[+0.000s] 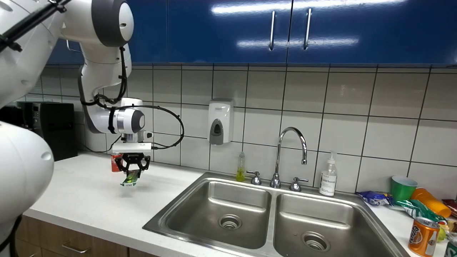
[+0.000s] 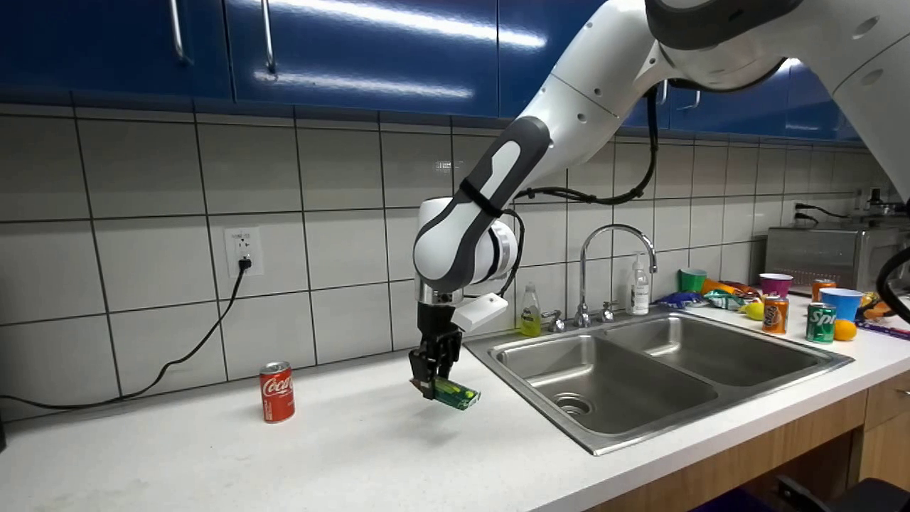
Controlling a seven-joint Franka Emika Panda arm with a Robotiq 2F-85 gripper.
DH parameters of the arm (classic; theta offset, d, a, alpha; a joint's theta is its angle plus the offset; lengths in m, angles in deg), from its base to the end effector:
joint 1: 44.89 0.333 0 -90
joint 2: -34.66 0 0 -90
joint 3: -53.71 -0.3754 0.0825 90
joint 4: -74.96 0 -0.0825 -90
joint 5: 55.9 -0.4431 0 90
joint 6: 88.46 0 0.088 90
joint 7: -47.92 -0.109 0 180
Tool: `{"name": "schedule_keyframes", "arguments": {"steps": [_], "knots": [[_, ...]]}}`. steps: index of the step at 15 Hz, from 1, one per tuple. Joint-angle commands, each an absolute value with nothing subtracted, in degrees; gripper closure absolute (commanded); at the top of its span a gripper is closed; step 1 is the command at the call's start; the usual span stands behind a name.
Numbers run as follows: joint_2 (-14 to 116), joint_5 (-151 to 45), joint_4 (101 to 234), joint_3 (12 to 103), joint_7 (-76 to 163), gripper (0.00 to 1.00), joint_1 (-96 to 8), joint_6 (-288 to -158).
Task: Put the green packet inside the sink on the left.
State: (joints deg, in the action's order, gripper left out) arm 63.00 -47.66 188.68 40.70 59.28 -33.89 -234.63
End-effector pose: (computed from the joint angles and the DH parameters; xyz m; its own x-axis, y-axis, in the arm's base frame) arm 0.6280 0.2738 0.2312 0.7601 0.6434 0.0909 0.6461 -0.7633 0.0010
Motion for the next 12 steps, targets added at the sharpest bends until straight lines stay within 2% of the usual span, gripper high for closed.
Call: {"name": "schedule_keyframes", "arguments": {"steps": [1,12], "knots": [[57.91,-47.98,193.35,43.06,52.21,0.8,-32.16,-235.67],[47.32,-46.41,203.39,49.75,37.71,0.8,-32.6,-239.14]]}}
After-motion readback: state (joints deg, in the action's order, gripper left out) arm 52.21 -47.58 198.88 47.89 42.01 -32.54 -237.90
